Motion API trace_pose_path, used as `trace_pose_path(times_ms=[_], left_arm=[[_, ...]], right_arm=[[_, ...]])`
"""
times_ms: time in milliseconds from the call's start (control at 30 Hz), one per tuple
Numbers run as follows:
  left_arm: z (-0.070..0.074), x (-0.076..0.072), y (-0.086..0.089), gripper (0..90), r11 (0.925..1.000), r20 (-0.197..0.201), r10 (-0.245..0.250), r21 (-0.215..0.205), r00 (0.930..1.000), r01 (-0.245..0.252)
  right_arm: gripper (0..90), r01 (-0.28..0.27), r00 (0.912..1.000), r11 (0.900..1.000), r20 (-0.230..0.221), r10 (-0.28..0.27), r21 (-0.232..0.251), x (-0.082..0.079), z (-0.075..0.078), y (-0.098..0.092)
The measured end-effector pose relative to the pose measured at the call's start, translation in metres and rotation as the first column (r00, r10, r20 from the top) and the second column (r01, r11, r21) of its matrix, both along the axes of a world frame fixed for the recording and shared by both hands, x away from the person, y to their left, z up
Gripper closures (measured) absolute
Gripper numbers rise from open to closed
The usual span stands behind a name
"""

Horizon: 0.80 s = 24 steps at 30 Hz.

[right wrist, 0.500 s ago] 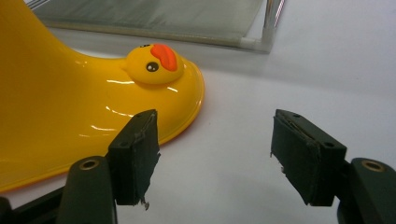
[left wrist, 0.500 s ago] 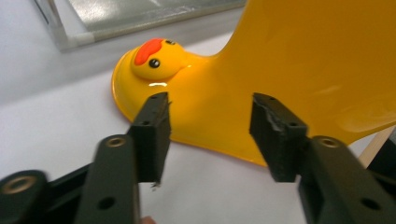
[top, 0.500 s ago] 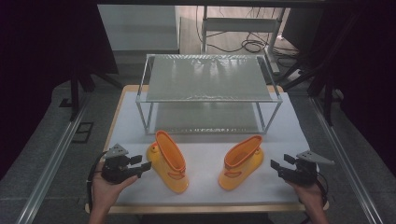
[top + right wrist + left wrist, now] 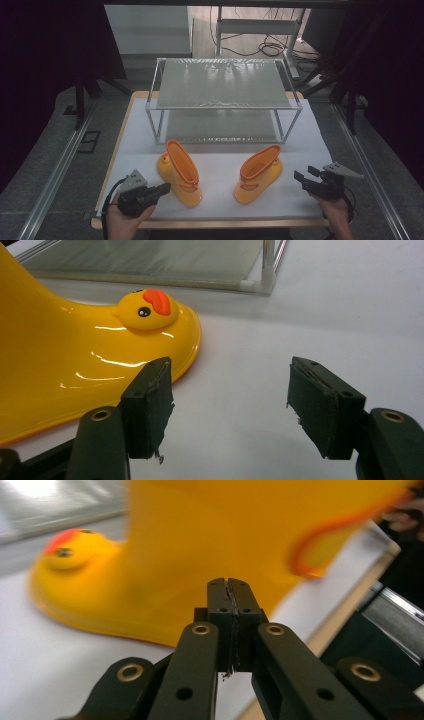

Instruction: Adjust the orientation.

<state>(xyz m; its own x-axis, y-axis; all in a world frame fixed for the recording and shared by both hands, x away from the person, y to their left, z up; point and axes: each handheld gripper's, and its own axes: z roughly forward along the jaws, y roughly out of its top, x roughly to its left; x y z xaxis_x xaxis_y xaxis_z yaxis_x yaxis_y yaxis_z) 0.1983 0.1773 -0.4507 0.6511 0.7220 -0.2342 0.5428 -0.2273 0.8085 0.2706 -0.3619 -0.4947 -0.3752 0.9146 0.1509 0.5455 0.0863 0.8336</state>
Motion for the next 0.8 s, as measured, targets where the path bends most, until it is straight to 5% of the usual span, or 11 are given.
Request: trace_pose_path(times_ms=[200,433,800], left_arm=[[-0.01,-0.018,-0.042,89.9,0.9974,0.042,-0.057,0.047,0.9975,0.055],[-0.022,-0.008,-0.081,89.8,0.9916,0.053,-0.077,0.108,0.9956,0.071],[-0.024,-0.001,-0.087,90.0,0.993,0.07,-0.022,0.118,0.9973,0.013]], right_arm=[[34.1,0.001,1.0,1.0,0.007,-0.001,-0.001,0.0,0.0,0.0],[34.1,0.006,1.0,1.0,-0.001,-0.006,0.003,0.0,-0.001,-0.001],[34.2,0.017,0.9998,1.0,-0.01,-0.017,-0.001,-0.003,-0.003,-0.004]])
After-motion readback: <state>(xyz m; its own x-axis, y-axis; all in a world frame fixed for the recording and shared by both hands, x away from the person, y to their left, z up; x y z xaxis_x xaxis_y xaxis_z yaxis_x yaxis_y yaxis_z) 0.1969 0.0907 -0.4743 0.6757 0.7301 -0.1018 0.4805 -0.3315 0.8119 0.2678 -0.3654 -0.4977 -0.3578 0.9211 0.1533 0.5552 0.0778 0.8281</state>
